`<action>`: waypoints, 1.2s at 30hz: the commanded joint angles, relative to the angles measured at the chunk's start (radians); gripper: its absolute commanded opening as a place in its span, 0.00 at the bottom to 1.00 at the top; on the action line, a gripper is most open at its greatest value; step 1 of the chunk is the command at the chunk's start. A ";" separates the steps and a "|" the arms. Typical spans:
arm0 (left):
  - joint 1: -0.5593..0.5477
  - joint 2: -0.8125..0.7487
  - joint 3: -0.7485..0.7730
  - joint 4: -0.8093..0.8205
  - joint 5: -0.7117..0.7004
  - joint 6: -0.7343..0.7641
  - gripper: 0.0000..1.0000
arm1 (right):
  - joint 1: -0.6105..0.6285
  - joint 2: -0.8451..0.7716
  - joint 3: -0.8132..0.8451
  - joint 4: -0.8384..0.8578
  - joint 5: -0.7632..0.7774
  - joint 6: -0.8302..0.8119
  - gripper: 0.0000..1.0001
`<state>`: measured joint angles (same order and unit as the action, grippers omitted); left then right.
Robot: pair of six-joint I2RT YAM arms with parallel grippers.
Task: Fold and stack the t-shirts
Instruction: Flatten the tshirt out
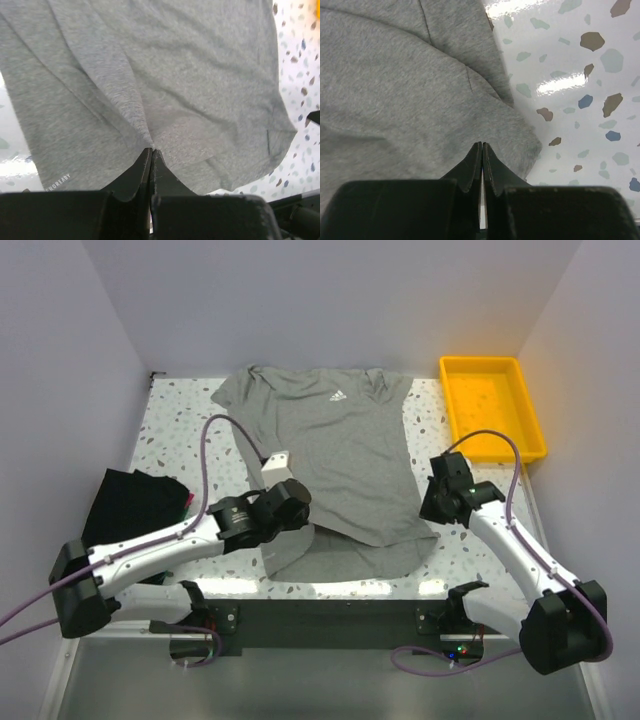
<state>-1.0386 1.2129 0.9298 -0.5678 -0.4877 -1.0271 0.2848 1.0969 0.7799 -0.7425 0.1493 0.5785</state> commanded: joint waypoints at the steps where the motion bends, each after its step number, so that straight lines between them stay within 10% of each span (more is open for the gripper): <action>1: 0.012 -0.097 -0.031 -0.081 -0.097 -0.065 0.00 | -0.006 0.014 -0.011 0.064 -0.025 -0.008 0.02; 6: 0.012 -0.162 -0.085 0.010 -0.046 0.000 0.00 | -0.004 0.020 -0.048 0.092 -0.037 -0.003 0.02; 20: 0.009 0.267 0.121 0.253 0.181 0.229 0.00 | -0.006 -0.049 -0.019 0.057 -0.034 -0.014 0.02; 27: 0.008 0.298 0.098 0.226 0.167 0.272 0.38 | -0.004 -0.032 -0.005 0.069 -0.039 -0.020 0.02; 36: -0.064 0.223 -0.023 0.083 0.019 0.280 0.42 | -0.006 -0.026 0.019 0.078 -0.043 -0.034 0.02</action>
<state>-1.0660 1.4319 0.9230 -0.4141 -0.3801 -0.7635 0.2848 1.0668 0.7525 -0.6834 0.1120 0.5644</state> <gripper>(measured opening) 0.417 0.025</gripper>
